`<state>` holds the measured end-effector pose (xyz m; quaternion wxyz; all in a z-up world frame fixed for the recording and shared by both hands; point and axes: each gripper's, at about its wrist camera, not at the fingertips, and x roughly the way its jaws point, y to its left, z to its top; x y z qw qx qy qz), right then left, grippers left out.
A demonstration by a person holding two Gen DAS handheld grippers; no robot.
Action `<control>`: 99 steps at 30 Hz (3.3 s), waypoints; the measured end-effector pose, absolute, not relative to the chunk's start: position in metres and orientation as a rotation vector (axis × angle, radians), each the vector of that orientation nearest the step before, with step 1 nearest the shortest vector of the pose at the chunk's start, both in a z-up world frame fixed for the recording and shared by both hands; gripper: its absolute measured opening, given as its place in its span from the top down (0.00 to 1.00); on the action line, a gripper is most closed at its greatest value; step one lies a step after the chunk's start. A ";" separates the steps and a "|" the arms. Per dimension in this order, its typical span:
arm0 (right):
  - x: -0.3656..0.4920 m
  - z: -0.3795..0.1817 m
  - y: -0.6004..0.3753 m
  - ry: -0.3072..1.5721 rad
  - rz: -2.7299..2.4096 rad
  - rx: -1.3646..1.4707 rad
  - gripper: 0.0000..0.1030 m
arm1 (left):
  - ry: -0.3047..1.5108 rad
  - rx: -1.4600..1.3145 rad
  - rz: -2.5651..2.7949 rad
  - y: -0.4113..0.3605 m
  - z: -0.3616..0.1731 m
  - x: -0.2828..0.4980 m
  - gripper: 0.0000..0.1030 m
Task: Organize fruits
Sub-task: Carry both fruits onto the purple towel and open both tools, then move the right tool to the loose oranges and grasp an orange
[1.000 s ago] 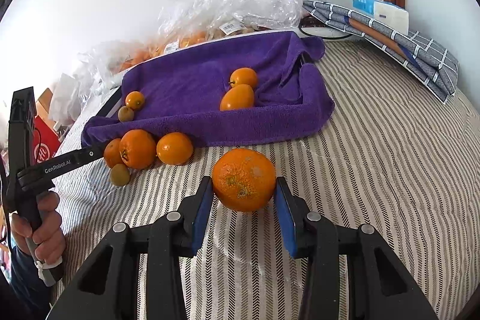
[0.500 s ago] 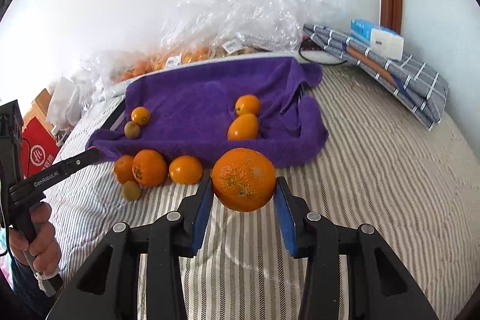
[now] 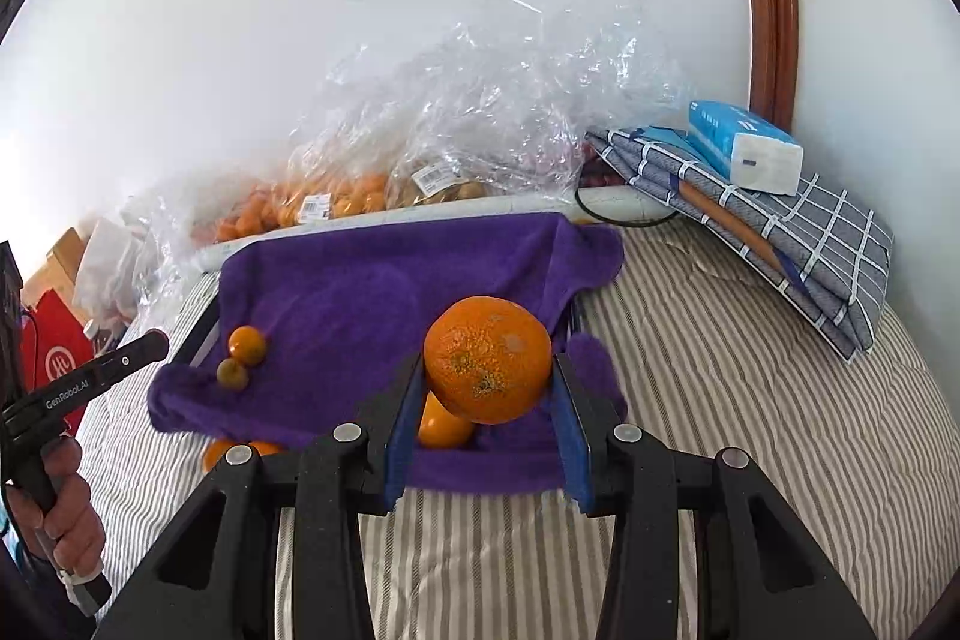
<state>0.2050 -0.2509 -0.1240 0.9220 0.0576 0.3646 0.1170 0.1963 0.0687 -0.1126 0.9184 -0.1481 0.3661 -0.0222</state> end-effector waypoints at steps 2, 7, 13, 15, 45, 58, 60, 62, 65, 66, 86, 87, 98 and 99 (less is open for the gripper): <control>0.216 -0.129 -0.251 0.756 0.236 0.119 0.60 | 0.767 -0.315 -0.065 0.061 -0.116 0.207 0.78; 0.231 -0.151 -0.251 0.792 0.252 0.120 0.60 | 0.788 -0.312 -0.128 0.042 -0.131 0.213 0.78; 0.235 -0.171 -0.248 0.829 0.262 0.104 0.60 | 0.822 -0.301 -0.161 0.032 -0.143 0.214 0.78; 0.236 -0.173 -0.247 0.830 0.264 0.103 0.60 | 0.818 -0.305 -0.168 0.032 -0.143 0.214 0.78; 0.227 -0.175 -0.241 0.801 0.238 0.050 0.54 | 0.854 -0.273 -0.146 0.023 -0.153 0.220 0.78; 0.207 -0.154 -0.238 0.754 0.219 0.076 0.50 | 0.862 -0.258 -0.141 0.020 -0.154 0.220 0.77; 0.200 -0.152 -0.234 0.751 0.217 0.062 0.50 | 0.854 -0.263 -0.137 0.021 -0.152 0.218 0.74; 0.193 -0.150 -0.230 0.749 0.212 0.049 0.50 | 0.838 -0.265 -0.134 0.023 -0.149 0.215 0.70; 0.184 -0.148 -0.223 0.748 0.209 0.029 0.50 | 0.811 -0.268 -0.124 0.025 -0.143 0.210 0.66; 0.181 -0.147 -0.221 0.750 0.209 0.025 0.50 | 0.804 -0.268 -0.120 0.026 -0.142 0.208 0.66; 0.140 -0.133 -0.193 0.772 0.246 0.012 0.50 | 0.720 -0.270 -0.005 0.074 -0.129 0.138 0.64; 0.138 -0.133 -0.191 0.774 0.251 0.012 0.50 | 0.720 -0.274 0.002 0.077 -0.130 0.135 0.64; 0.132 -0.148 -0.178 0.813 0.285 0.001 0.52 | 0.742 -0.338 0.069 0.110 -0.137 0.112 0.64; 0.133 -0.151 -0.177 0.821 0.290 0.005 0.53 | 0.744 -0.341 0.070 0.110 -0.138 0.113 0.64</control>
